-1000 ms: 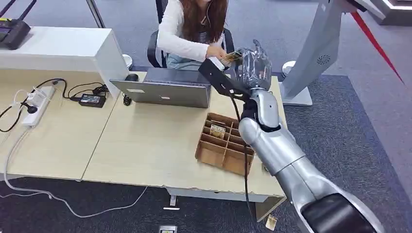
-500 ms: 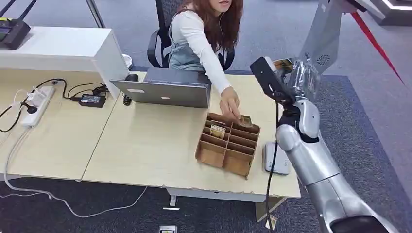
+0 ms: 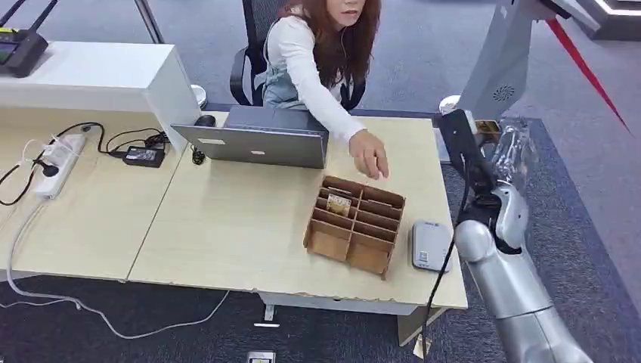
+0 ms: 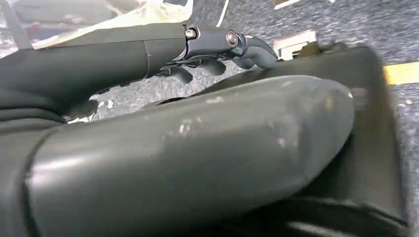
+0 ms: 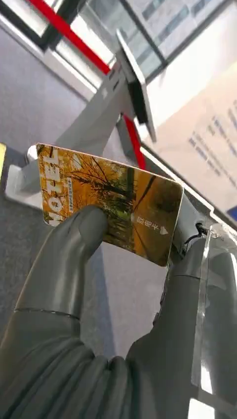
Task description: Pass the card to the sensor for recognition and then transmit it.
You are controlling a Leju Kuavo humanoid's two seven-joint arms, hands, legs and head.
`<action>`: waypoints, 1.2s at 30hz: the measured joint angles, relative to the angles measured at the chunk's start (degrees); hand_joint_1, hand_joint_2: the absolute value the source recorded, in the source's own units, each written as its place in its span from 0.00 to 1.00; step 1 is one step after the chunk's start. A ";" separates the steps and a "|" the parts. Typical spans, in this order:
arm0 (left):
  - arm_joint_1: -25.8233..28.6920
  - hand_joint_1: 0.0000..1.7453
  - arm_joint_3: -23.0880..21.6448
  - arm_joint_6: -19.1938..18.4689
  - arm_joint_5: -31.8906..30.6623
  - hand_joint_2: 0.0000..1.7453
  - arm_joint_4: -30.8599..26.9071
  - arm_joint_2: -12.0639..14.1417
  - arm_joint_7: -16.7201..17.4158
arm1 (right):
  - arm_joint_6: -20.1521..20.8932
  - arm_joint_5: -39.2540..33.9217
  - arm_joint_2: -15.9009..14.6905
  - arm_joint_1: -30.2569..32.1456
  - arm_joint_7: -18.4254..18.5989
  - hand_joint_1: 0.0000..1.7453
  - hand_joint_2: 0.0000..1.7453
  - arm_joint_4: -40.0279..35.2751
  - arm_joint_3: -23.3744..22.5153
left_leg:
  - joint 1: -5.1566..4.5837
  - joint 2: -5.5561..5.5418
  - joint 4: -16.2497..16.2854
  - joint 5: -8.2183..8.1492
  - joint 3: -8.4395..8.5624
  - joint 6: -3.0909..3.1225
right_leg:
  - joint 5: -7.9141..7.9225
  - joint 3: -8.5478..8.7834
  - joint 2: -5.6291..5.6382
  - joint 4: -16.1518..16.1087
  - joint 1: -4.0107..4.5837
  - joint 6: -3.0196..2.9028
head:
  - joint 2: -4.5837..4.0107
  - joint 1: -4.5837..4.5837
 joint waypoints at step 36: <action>0.67 0.00 3.78 1.18 1.29 0.00 0.00 0.24 1.73 | 4.70 5.62 3.15 10.19 -6.84 1.00 1.00 -4.55 -1.79 | -0.03 -0.07 -0.06 0.01 -0.05 0.05 | -0.05 0.09 -0.11 0.01 -0.01 0.07 | 0.00 0.00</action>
